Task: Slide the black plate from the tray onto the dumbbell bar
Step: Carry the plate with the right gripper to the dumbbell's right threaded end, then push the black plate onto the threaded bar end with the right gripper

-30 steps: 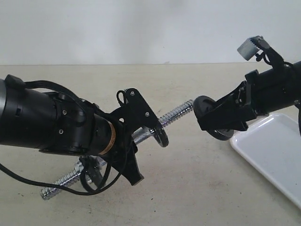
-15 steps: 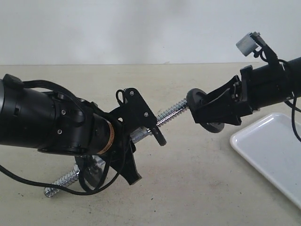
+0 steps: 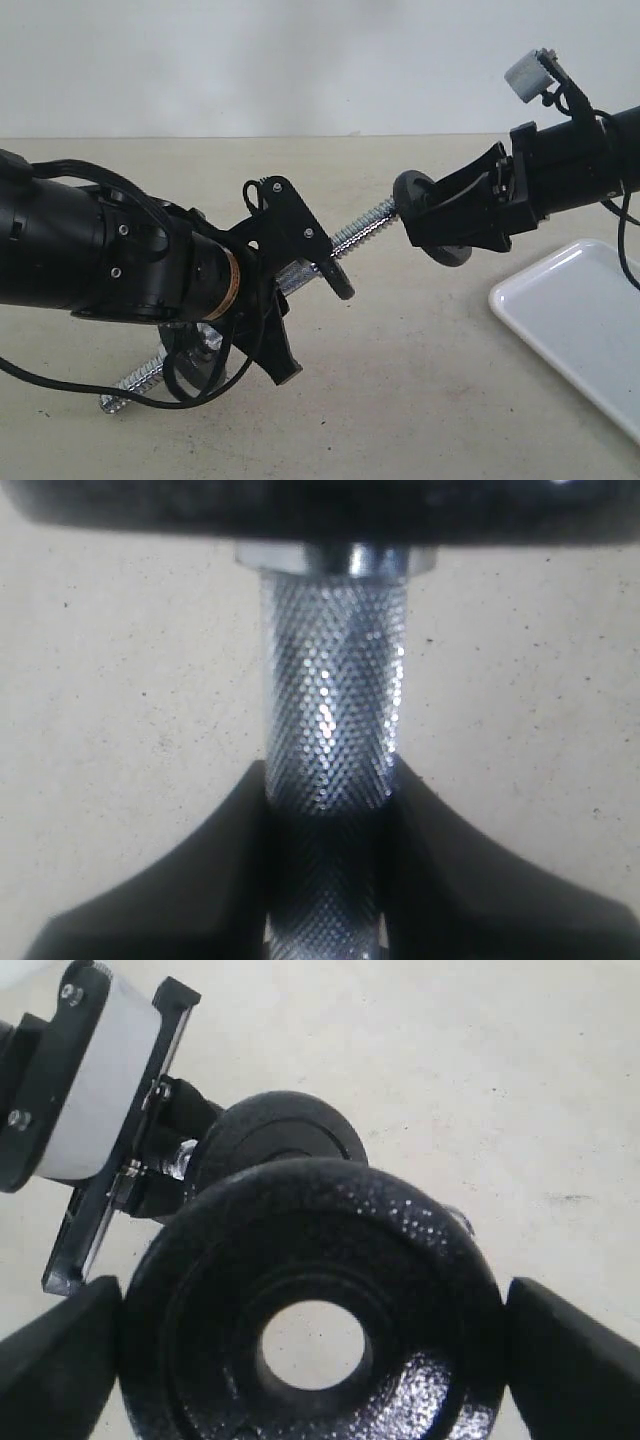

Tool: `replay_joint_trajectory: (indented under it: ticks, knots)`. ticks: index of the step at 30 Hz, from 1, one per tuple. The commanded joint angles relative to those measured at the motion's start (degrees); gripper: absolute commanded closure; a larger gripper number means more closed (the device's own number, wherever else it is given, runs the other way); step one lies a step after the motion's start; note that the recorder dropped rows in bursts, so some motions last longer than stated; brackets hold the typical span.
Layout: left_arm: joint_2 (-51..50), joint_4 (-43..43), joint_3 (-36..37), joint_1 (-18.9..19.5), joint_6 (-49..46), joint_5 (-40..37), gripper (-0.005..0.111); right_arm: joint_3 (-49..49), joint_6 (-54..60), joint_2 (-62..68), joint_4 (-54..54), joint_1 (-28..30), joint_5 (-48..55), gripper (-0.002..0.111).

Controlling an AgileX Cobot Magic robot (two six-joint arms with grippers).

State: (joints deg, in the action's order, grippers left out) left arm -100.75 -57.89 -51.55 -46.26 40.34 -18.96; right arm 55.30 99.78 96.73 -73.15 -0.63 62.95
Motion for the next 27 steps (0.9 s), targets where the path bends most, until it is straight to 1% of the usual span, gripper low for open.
replay_joint_trajectory:
  ticks: [1,10,20,27]
  knots:
    - [3.98,-3.42,-1.87,-0.16,0.11,1.14,0.103,0.84,0.83,-0.59,-4.27,0.10,1.37,0.108]
    - [4.01,-2.98,-1.87,-0.25,0.11,1.00,0.103,3.57,1.26,-0.30,-5.05,0.10,3.74,0.108]
    - [4.01,-2.98,-1.87,-0.25,0.11,1.00,0.103,7.73,0.80,6.22,-4.92,0.20,7.02,0.108]
    - [4.01,-3.27,-1.87,-0.25,0.11,0.77,0.103,10.70,-0.01,8.81,-6.36,4.43,7.02,0.108]
